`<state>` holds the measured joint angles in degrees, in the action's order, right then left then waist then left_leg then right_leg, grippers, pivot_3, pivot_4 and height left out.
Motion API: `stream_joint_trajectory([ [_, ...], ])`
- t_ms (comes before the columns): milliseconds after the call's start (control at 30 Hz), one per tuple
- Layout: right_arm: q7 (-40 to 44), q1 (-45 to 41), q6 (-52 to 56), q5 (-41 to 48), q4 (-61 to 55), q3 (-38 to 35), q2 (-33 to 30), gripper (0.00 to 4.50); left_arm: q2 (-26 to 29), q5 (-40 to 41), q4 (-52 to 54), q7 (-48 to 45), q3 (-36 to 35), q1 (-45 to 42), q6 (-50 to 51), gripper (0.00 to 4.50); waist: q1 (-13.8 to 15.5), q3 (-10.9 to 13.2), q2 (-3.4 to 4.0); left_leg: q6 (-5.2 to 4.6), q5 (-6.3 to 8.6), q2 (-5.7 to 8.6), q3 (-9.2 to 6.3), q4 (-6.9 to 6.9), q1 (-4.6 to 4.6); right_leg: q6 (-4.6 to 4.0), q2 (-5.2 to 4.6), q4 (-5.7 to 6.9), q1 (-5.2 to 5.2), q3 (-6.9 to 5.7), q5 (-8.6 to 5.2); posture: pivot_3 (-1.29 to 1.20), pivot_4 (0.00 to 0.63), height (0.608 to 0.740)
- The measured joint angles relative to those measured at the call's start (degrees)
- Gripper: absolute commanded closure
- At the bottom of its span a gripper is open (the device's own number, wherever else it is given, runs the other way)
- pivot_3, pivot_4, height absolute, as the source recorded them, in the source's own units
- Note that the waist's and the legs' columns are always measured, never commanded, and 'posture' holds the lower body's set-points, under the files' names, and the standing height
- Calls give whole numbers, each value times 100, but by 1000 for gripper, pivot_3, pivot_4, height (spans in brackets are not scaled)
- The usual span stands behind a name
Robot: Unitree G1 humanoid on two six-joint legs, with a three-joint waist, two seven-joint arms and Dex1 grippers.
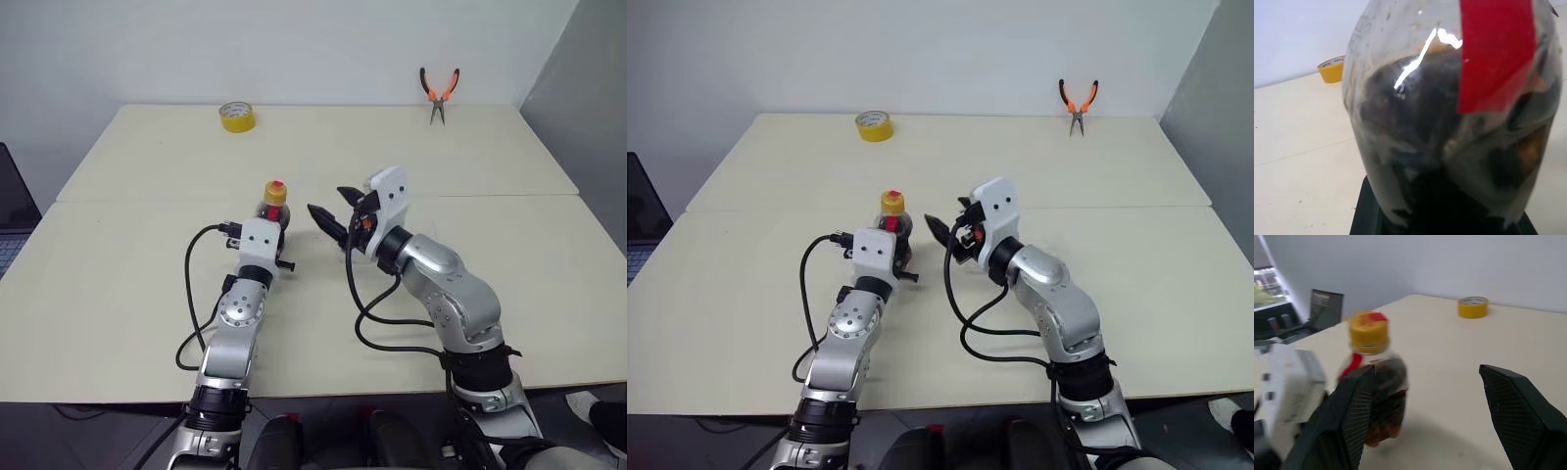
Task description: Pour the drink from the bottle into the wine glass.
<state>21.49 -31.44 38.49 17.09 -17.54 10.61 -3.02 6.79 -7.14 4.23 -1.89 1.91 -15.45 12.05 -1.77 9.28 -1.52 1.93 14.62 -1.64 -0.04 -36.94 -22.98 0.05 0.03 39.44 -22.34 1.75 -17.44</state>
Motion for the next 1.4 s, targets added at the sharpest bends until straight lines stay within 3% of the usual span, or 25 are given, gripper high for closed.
stream_joint_trajectory([
  [667, -238, -1066, -669, -535, 1409, 402, 598, 893, 0, -8, -17, -120, 25, -19, 1, 3727, 8, 0, 0, 0, 0, -1, 0, -1, 0, 0, 0, 0, 0, -1, 0, 0, 150, 740],
  [1033, -294, -1021, -704, -669, 1578, 267, 544, 893, -9, -14, -23, -127, 117, -20, 6, 3727, 9, 0, 0, 0, 0, -1, 0, -1, -1, -1, 0, 0, 0, 0, 0, 0, 150, 740],
  [1400, -368, -309, -178, -331, 730, -64, 262, 893, -5, 0, -46, -118, 164, -19, 11, 3730, 10, 0, 0, 0, 0, -1, -1, -1, -1, 0, 0, 1, 0, -1, 0, 0, 150, 740],
])
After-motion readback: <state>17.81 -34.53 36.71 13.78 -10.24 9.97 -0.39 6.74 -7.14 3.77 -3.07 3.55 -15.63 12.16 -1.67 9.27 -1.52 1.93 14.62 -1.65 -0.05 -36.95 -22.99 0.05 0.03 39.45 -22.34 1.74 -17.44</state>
